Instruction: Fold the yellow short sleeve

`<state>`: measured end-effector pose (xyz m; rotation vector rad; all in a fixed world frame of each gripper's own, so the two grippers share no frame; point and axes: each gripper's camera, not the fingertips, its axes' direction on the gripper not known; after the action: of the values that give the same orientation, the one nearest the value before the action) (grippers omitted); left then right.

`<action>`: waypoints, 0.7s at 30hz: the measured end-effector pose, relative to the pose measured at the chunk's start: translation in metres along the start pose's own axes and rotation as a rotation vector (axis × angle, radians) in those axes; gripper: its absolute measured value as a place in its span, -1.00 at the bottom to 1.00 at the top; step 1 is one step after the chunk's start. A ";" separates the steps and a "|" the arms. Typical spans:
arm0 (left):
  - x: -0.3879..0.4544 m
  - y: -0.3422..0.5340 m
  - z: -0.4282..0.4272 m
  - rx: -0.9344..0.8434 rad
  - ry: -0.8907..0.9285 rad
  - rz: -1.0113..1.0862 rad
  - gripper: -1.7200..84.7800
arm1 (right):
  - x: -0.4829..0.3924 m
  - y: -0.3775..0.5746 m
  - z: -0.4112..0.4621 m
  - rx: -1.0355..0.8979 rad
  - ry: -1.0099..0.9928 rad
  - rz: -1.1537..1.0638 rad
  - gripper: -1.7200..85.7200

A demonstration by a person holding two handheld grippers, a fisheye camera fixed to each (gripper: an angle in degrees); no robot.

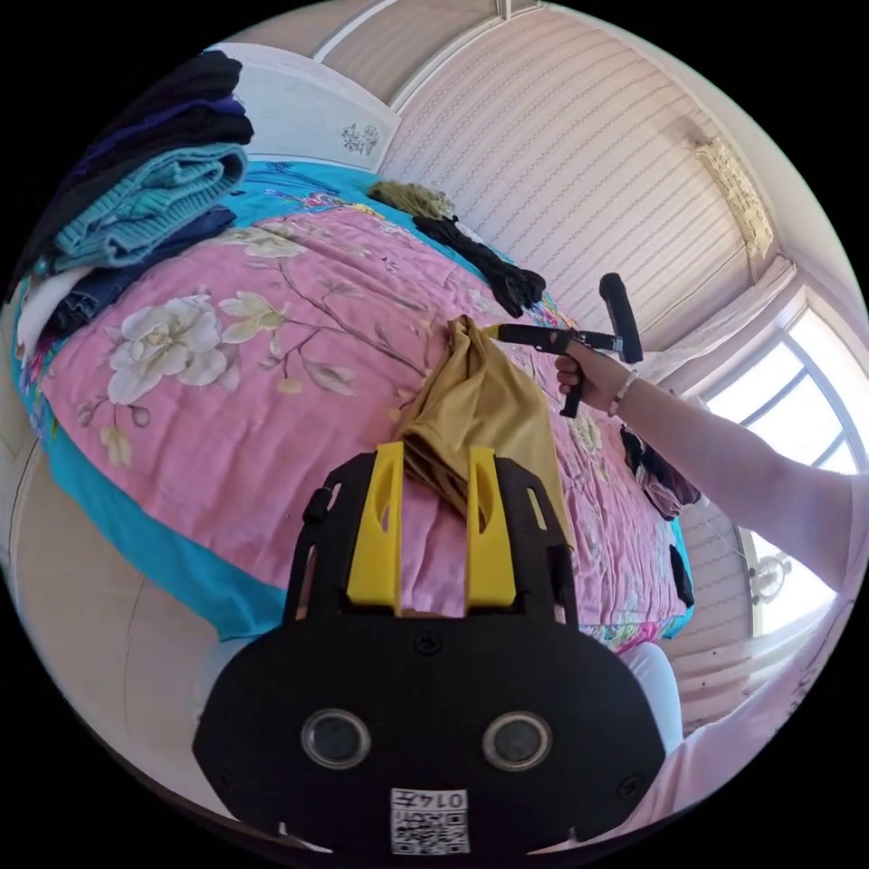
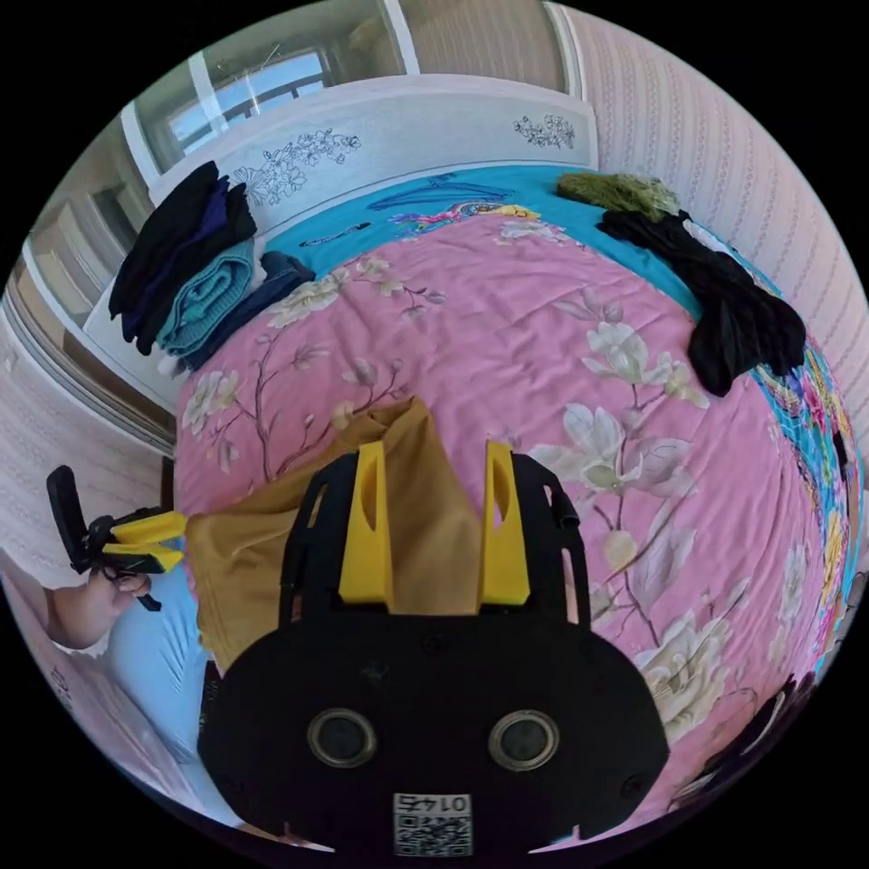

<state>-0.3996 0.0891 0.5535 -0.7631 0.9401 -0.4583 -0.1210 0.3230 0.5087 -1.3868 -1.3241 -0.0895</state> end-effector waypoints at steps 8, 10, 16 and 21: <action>-0.007 -0.001 0.010 -0.047 0.060 -0.074 -0.86 | -0.024 -0.003 0.013 -0.049 -0.160 0.005 -0.87; -0.010 0.006 -0.001 -0.023 0.113 -0.079 -0.87 | -0.025 0.007 -0.014 0.039 -0.205 0.028 -0.89; 0.014 0.044 -0.070 0.123 0.187 0.052 -0.88 | -0.075 0.075 -0.136 0.345 -0.256 -0.054 -0.91; 0.038 0.074 -0.164 0.255 0.150 0.217 -0.87 | -0.142 0.090 -0.209 0.456 -0.279 -0.140 -0.92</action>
<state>-0.5173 0.0503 0.4176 -0.3948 1.0679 -0.4387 0.0182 0.1100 0.4239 -0.9400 -1.5546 0.3059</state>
